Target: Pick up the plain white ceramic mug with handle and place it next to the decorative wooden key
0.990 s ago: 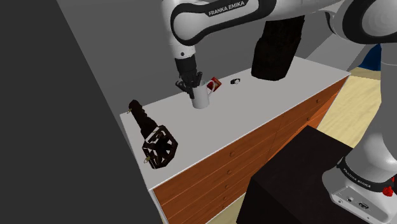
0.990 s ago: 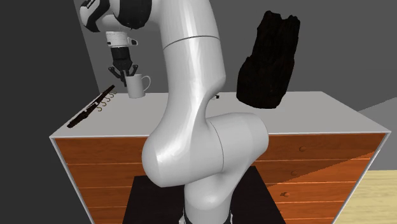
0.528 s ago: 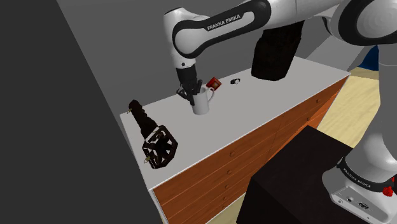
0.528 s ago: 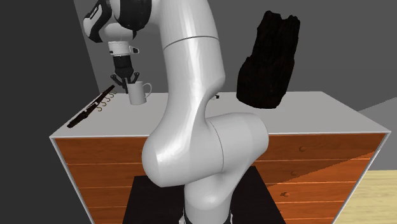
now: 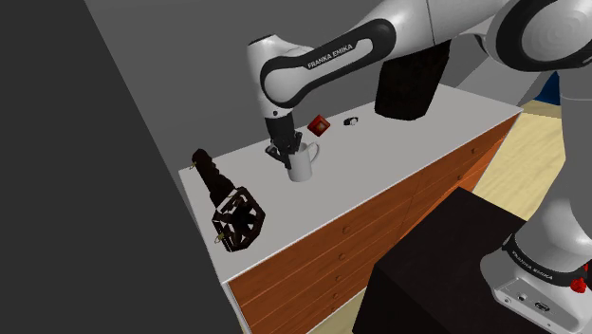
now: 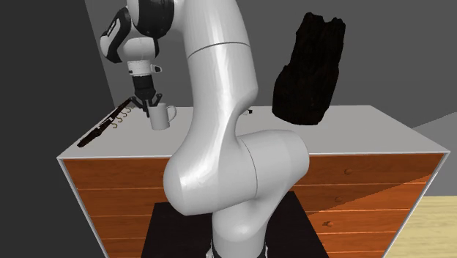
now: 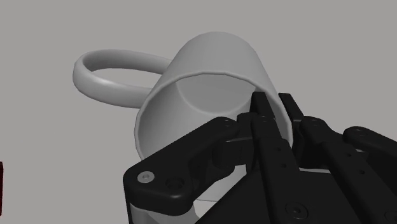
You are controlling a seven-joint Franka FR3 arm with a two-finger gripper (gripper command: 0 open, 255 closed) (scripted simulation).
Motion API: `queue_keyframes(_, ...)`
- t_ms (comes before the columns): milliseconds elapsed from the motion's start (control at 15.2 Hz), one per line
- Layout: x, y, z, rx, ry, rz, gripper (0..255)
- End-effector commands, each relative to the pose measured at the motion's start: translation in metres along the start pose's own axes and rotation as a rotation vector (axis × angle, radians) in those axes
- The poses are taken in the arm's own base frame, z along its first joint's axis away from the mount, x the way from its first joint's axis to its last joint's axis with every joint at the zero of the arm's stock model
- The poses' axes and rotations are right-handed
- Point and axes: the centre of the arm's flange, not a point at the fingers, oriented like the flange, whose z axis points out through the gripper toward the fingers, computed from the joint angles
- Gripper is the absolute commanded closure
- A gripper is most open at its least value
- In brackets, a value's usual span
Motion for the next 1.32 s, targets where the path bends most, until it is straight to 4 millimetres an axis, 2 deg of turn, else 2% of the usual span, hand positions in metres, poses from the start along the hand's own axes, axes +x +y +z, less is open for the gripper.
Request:
queue_keyframes(0, 0.001, 0.000, 0.004, 0.000, 0.000, 0.000, 255)
queue_keyframes(462, 0.001, 0.000, 0.004, 0.000, 0.000, 0.000, 255)
queue_keyframes(528, 0.001, 0.000, 0.004, 0.000, 0.000, 0.000, 0)
queue_keyframes(858, 0.001, 0.000, 0.004, 0.000, 0.000, 0.000, 0)
queue_keyframes(1122, 0.001, 0.000, -0.046, 0.000, 0.000, 0.000, 0)
queue_keyframes(1254, 0.001, 0.000, -0.046, 0.000, 0.000, 0.000, 0)
